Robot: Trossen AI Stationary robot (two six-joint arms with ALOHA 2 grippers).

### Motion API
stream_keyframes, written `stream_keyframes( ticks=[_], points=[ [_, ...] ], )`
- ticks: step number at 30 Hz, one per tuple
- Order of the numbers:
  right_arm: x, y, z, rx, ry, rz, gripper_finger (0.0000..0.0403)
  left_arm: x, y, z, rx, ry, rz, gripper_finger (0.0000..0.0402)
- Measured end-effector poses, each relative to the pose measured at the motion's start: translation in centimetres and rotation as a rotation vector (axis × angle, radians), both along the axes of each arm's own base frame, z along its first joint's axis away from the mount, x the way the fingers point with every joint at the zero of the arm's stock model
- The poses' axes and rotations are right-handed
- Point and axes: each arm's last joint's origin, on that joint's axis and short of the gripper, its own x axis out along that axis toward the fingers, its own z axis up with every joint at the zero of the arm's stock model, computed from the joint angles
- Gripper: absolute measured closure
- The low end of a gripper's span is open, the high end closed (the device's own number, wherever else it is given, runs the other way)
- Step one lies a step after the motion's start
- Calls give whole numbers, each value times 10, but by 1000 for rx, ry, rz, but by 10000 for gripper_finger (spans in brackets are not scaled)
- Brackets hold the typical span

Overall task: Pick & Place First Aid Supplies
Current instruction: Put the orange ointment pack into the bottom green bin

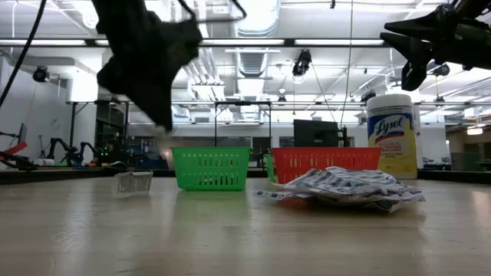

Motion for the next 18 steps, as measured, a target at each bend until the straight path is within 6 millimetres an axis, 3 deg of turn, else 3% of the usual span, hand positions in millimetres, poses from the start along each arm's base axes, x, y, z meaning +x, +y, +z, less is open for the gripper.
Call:
stream_keyframes(
  ticks=[12,18],
  points=[
    [1,0,-2,-1,19,-1,319,-7,10,61,300,-305,-215,401],
    [1,0,-2,-3,20,-2,321,2,26,71,473,-392,-39,401]
  ],
)
